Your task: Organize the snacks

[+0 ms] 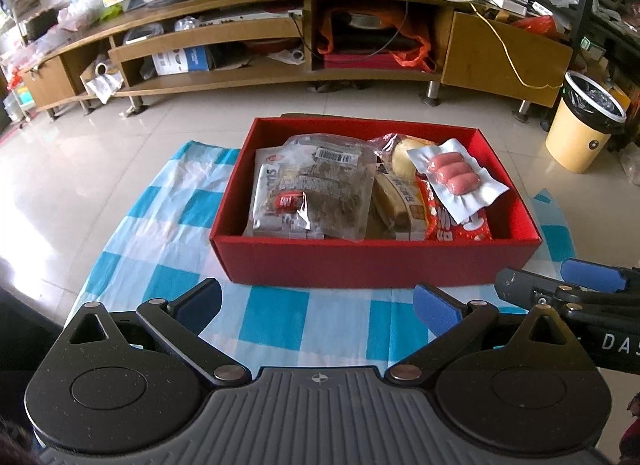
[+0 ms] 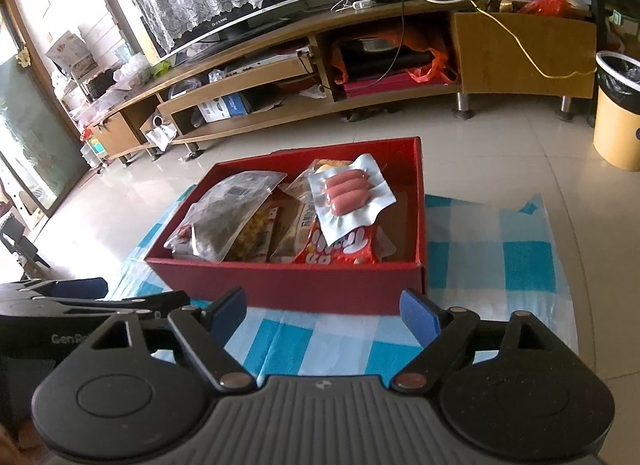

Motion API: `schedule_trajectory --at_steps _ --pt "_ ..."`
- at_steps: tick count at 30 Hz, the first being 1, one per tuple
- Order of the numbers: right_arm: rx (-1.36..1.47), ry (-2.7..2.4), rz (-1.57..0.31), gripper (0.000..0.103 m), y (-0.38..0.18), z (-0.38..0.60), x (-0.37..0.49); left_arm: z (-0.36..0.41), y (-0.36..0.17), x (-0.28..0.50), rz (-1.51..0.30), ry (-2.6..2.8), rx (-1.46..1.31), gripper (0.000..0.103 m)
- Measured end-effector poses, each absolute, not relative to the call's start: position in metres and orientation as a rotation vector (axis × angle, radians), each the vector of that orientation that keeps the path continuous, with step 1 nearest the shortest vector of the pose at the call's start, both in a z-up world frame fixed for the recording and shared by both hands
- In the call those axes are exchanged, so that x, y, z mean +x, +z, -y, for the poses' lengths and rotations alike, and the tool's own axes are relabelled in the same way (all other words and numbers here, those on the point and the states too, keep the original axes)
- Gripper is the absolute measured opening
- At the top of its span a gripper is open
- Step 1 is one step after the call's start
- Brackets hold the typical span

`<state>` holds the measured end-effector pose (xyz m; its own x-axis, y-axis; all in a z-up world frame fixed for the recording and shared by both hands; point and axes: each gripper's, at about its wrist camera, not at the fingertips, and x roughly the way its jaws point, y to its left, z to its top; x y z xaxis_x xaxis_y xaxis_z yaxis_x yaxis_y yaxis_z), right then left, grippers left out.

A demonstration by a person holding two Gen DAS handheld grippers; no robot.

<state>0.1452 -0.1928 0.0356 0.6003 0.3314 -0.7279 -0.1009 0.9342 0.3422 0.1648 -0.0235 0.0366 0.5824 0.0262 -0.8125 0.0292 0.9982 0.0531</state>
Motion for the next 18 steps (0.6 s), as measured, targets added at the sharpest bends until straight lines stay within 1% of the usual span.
schedule_trajectory --at_steps 18 --pt "0.298 0.264 -0.88 0.086 0.045 0.188 0.101 0.019 0.044 0.121 -0.933 -0.007 0.069 0.103"
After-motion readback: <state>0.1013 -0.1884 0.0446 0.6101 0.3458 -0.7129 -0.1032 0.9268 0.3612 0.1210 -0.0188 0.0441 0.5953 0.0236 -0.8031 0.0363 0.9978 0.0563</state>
